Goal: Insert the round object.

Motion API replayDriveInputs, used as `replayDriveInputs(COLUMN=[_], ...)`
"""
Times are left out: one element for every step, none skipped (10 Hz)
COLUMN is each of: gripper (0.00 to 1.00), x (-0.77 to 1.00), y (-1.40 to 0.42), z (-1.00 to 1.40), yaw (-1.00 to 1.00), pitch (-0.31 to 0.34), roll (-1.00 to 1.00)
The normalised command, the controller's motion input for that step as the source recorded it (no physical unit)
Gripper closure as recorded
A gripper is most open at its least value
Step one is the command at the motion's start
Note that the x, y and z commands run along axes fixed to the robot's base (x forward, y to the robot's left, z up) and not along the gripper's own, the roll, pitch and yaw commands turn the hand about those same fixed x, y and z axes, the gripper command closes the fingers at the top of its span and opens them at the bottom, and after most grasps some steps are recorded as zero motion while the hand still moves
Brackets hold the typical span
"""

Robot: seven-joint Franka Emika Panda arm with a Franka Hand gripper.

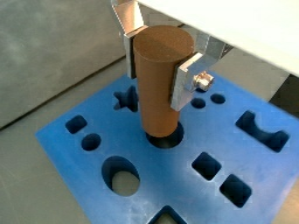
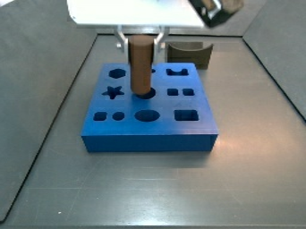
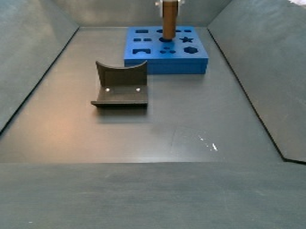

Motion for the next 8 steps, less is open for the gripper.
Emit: replayDriveInputs(gripper=[1.0,1.0,1.0,1.0,1.0,1.0,1.0,1.0], x=[0.16,0.13,0.18,0.35,0.27,0.15,0.09,0.0], y=[0.0,0.0,0.0,0.0,0.0,0.0,0.0,0.0], z=[-0.13,-0.17,-0.21,-0.29,-0.5,-0.71,-0.88,-0.75], yaw=[0.0,0.0,0.0,0.0,0.0,0.0,0.0,0.0], pitch=[0.153,0.131,0.126,0.131,0.063,0.0,-0.05,-0.121], roll=[0.0,0.0,0.0,0.02,0.1,0.16,0.22,0.24])
